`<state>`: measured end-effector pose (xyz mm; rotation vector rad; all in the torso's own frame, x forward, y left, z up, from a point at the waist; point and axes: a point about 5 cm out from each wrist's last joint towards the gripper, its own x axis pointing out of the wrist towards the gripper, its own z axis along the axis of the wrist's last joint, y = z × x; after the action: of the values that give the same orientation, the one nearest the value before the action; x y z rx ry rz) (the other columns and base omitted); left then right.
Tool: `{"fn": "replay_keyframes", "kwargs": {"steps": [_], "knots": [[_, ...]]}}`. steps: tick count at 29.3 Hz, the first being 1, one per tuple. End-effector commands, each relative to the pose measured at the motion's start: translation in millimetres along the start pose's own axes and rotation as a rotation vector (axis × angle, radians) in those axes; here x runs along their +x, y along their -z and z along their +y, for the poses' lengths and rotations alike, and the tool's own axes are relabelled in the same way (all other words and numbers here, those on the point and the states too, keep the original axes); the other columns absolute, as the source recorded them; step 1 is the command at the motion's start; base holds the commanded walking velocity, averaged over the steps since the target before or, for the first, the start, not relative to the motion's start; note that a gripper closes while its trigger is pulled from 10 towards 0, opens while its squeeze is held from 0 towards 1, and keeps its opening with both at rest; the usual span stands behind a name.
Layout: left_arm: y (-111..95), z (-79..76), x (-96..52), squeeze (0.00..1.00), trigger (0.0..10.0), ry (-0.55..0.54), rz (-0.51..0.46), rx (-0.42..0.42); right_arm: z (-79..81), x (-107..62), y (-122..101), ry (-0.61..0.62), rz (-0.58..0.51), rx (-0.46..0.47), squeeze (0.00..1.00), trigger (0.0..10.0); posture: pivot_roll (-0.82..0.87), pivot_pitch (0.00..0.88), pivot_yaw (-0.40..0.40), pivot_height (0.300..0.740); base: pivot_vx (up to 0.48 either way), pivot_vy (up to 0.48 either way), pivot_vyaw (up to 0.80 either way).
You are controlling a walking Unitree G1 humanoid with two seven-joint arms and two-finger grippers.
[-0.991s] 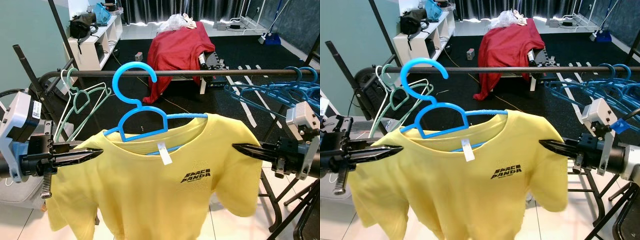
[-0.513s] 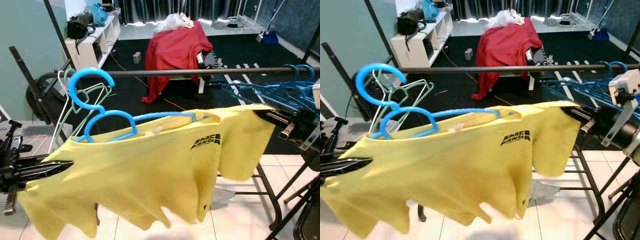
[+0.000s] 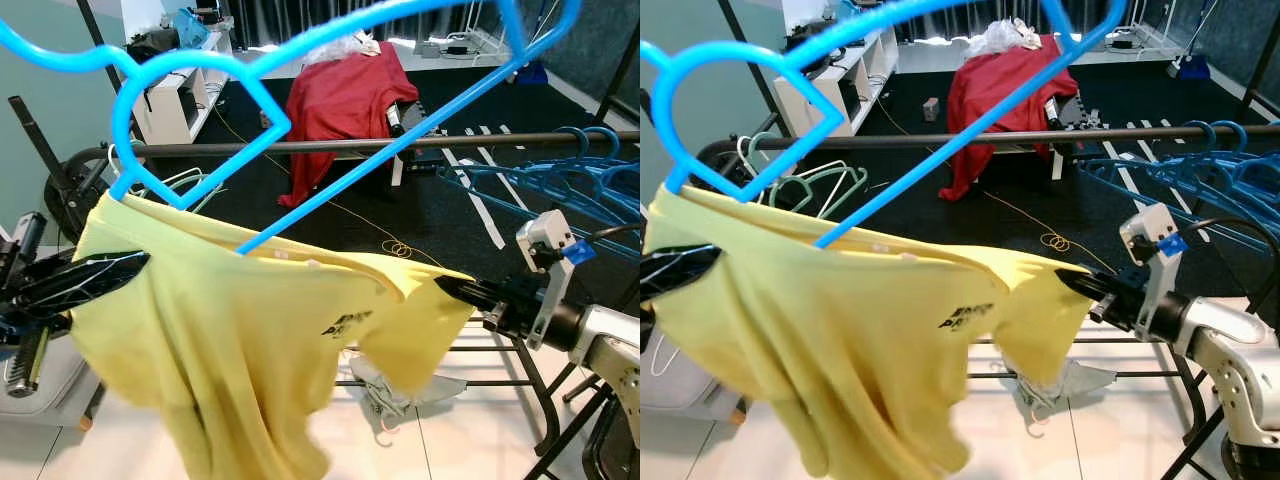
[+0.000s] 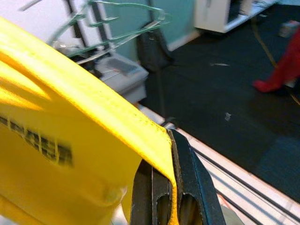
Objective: Hang hanger
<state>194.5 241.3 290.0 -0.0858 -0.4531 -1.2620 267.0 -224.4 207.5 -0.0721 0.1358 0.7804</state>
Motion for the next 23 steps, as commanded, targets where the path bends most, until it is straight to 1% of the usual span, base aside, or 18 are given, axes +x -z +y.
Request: {"fn": "replay_keyframes", "kwargs": {"steps": [1,3,4,5,6,7,8,10,11,13,14,16,17,18,19,20,22,23], "knots": [[1,3.5,0.7,0.00,10.0,-0.025,-0.006,0.022,7.6,5.5,1,-0.030,0.004,0.006,0.00,0.0,-0.14,0.025,0.040,0.740,0.000,0.000,0.00],[13,6.8,2.8,0.00,10.0,-0.055,0.051,0.009,17.4,11.8,1,-0.076,-0.009,0.011,0.00,0.0,-0.14,0.020,0.039,0.740,0.000,0.000,0.00],[26,8.6,3.6,0.00,10.0,-0.079,0.144,0.013,20.2,13.7,1,-0.094,-0.019,0.032,0.42,10.0,-0.14,0.019,0.041,0.740,0.000,0.000,0.00],[26,8.6,3.6,0.00,10.0,-0.079,0.144,0.013,20.2,13.7,1,-0.094,-0.019,0.032,0.42,10.0,-0.14,0.019,0.041,0.740,0.000,0.000,0.00],[38,9.2,3.0,0.00,10.0,-0.091,0.235,0.027,22.9,14.2,1,-0.113,-0.026,0.046,0.89,10.0,-0.14,0.019,0.041,0.740,0.000,0.000,0.00],[38,9.2,3.0,0.00,10.0,-0.091,0.235,0.027,22.9,14.2,1,-0.113,-0.026,0.046,0.89,10.0,-0.14,0.019,0.041,0.740,0.000,0.000,0.00],[51,10.8,-0.3,0.00,10.0,-0.112,0.357,0.043,26.2,11.4,1,-0.142,-0.021,0.050,1.00,10.0,-0.14,0.020,0.040,0.740,0.000,0.000,0.00],[51,10.8,-0.3,0.00,10.0,-0.112,0.357,0.043,26.2,11.4,1,-0.142,-0.021,0.050,1.00,10.0,-0.14,0.020,0.040,0.740,0.000,0.000,0.00],[63,13.0,-6.4,0.00,10.0,-0.134,0.483,0.048,31.4,4.6,1,-0.199,0.002,0.036,1.00,10.0,-0.14,0.020,0.040,0.740,0.000,0.000,0.00],[69,15.0,-13.1,0.00,10.0,-0.138,0.597,0.058,48.2,-14.0,2,-0.365,0.115,-0.046,1.00,10.0,-0.14,0.019,0.040,0.740,0.000,0.000,0.00],[69,15.4,-13.7,0.00,10.0,-0.133,0.623,0.067,56.0,-19.4,3,-0.432,0.161,-0.064,1.00,10.0,-0.14,0.020,0.042,0.740,0.000,0.000,0.00],[69,15.4,-13.7,0.00,10.0,-0.133,0.623,0.067,56.0,-19.4,3,-0.432,0.161,-0.064,1.00,10.0,-0.14,0.020,0.042,0.740,0.000,0.000,0.00],[70,15.5,-12.3,0.00,10.0,-0.117,0.647,0.083,66.8,-21.6,2,-0.501,0.186,-0.067,1.00,10.0,-0.15,0.020,0.040,0.740,0.000,0.000,0.00],[70,15.7,-8.3,0.00,10.0,-0.096,0.659,0.098,79.8,-19.4,-2,-0.564,0.174,-0.081,1.00,10.0,-0.15,0.004,0.041,0.740,0.000,0.000,0.00],[70,15.7,-8.3,0.00,10.0,-0.096,0.659,0.098,79.8,-19.4,-2,-0.564,0.174,-0.081,1.00,10.0,-0.15,0.004,0.041,0.740,0.000,0.000,0.00],[71,15.7,-4.7,0.00,10.0,-0.075,0.666,0.109,89.0,-16.7,-9,-0.603,0.135,-0.089,1.00,10.0,-0.15,0.004,0.041,0.740,0.000,0.000,0.00],[70,14.8,0.7,0.00,10.0,-0.037,0.670,0.130,98.9,-13.2,-30,-0.649,-0.017,-0.050,1.00,10.0,-0.15,0.017,0.044,0.740,0.000,0.000,0.00],[69,14.1,3.7,0.00,10.0,-0.012,0.669,0.135,96.6,-13.7,-42,-0.644,-0.104,-0.043,1.00,10.0,-0.15,0.008,0.041,0.740,0.000,0.000,0.00]]}}
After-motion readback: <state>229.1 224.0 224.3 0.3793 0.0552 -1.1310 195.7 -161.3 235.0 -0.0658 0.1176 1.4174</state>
